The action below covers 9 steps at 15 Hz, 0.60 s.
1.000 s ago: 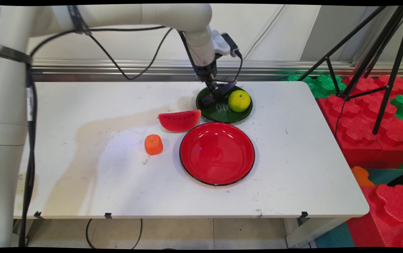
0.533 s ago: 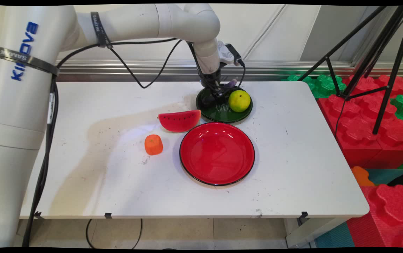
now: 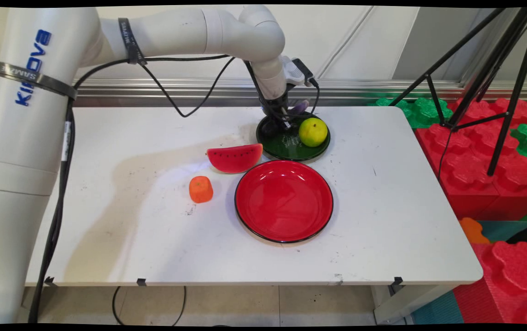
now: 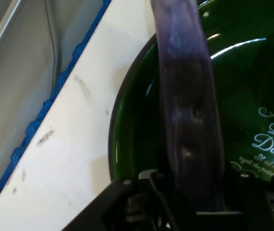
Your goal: Place the picked object on the table
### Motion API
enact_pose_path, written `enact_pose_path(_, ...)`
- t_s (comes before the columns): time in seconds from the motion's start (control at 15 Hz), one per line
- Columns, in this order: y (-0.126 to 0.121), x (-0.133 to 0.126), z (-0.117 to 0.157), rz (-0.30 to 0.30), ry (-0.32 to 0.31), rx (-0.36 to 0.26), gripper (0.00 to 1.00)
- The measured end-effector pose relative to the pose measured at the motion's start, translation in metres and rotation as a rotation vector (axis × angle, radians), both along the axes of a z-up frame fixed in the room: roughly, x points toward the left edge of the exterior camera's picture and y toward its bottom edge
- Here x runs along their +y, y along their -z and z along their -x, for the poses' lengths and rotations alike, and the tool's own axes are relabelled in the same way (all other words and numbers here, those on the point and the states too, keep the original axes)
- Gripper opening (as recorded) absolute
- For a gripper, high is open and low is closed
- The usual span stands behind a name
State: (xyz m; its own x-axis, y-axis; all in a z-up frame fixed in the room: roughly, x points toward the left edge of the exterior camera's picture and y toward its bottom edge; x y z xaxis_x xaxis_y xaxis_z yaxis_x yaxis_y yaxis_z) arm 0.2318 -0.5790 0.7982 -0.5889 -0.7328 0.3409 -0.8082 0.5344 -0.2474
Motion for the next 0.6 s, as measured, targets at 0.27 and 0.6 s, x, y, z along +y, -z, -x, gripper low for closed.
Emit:
enact_pose_path(0.27, -0.012, 0.016, -0.001, 0.037, -0.021, 0.015, 0.0)
enact_pose_path(0.6, -0.043, 0.044, -0.001, 0.092, -0.03, 0.022, 0.0)
